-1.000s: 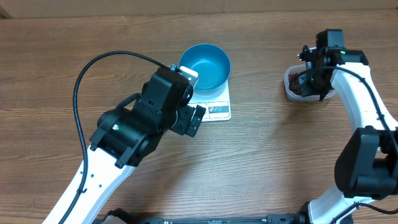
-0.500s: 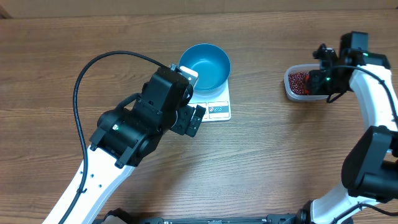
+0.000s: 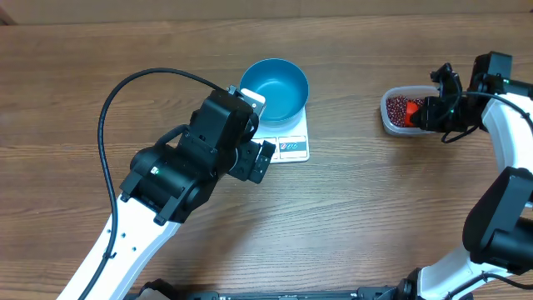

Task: Scoop item into bowl and weigh 150g on scale
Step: 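Lower the red scoop into the beans and drag it through them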

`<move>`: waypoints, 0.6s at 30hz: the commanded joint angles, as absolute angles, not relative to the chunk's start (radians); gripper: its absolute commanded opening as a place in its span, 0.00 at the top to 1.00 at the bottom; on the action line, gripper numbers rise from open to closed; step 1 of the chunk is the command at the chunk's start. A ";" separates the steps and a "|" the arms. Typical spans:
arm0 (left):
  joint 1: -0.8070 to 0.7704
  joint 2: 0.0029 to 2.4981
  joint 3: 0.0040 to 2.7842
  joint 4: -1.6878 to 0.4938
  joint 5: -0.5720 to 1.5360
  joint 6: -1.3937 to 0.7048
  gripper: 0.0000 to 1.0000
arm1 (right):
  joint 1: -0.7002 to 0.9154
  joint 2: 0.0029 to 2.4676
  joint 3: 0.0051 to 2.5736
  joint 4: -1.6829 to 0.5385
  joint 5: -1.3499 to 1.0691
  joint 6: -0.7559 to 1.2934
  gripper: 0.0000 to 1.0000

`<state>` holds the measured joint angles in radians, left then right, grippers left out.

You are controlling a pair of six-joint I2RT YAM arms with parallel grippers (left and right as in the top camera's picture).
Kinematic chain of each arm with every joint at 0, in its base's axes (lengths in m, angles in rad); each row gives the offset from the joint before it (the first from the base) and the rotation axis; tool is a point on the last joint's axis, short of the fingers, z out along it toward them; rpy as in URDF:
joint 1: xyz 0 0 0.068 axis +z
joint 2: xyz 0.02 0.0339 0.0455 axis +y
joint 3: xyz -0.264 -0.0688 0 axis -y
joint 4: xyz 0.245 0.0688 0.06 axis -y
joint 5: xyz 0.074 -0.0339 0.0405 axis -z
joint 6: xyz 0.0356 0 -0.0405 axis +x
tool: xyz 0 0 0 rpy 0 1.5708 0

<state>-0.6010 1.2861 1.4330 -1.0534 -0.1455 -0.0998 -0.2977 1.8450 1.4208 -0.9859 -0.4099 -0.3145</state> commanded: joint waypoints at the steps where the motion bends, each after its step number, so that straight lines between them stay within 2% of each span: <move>1: -0.594 1.290 1.437 -1.051 -0.137 -0.082 0.00 | -0.295 1.860 1.388 -0.982 -0.459 -0.302 0.96; 18: -0.594 1.290 1.437 -1.051 -0.137 -0.082 0.00 | -0.444 1.860 1.385 -1.021 -0.728 -0.270 0.96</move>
<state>-0.6010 1.2861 1.4330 -1.0538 -0.1455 -0.0998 -0.4332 1.8530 1.3983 -1.0100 -0.6189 -0.2661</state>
